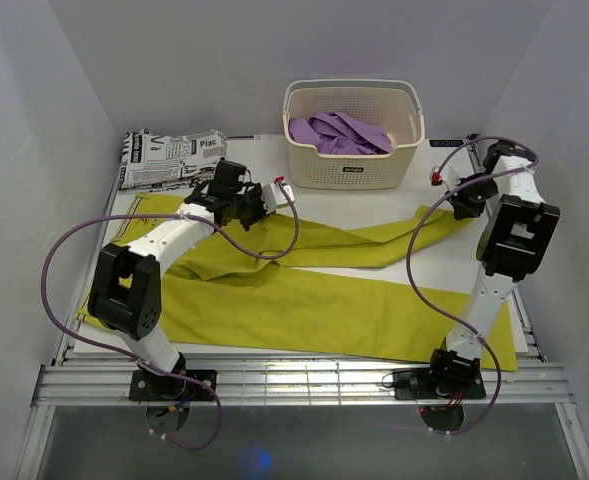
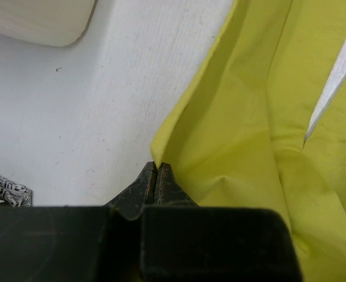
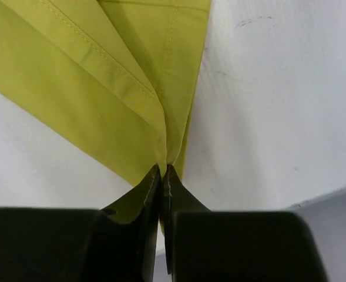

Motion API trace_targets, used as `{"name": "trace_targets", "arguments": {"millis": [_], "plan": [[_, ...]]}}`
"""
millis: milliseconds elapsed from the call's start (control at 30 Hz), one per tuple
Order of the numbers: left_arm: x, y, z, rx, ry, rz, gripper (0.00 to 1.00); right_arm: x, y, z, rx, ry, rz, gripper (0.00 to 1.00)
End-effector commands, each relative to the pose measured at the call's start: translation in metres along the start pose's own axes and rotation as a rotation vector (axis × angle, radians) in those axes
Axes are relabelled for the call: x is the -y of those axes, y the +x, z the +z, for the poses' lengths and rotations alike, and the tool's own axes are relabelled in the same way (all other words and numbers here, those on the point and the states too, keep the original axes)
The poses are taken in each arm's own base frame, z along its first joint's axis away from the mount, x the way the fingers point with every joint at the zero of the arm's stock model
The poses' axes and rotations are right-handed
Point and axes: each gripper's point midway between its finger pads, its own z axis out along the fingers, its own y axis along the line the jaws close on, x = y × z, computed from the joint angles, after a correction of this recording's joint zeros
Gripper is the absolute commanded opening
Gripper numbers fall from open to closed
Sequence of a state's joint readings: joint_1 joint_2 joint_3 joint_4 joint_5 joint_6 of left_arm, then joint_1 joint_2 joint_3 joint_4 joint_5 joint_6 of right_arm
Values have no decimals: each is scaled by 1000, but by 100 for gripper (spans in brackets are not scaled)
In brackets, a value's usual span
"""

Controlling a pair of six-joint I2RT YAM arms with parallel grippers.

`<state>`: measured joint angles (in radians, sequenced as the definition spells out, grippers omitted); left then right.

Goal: Fold and stack the trousers
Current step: Flatten the trousers out

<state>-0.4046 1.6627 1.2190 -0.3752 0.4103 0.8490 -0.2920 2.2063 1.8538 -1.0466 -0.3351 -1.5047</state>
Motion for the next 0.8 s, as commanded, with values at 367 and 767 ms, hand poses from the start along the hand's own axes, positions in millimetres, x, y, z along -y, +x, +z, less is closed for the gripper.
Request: {"name": "trace_targets", "arguments": {"millis": [367,767], "plan": [[-32,-20,-72,180,-340,-220,0,-87,-37,-168,-92,211,-83,8],[-25,-11,-84,240,-439,-265,0,-109,-11,-170,-215,277,-95,8]]}}
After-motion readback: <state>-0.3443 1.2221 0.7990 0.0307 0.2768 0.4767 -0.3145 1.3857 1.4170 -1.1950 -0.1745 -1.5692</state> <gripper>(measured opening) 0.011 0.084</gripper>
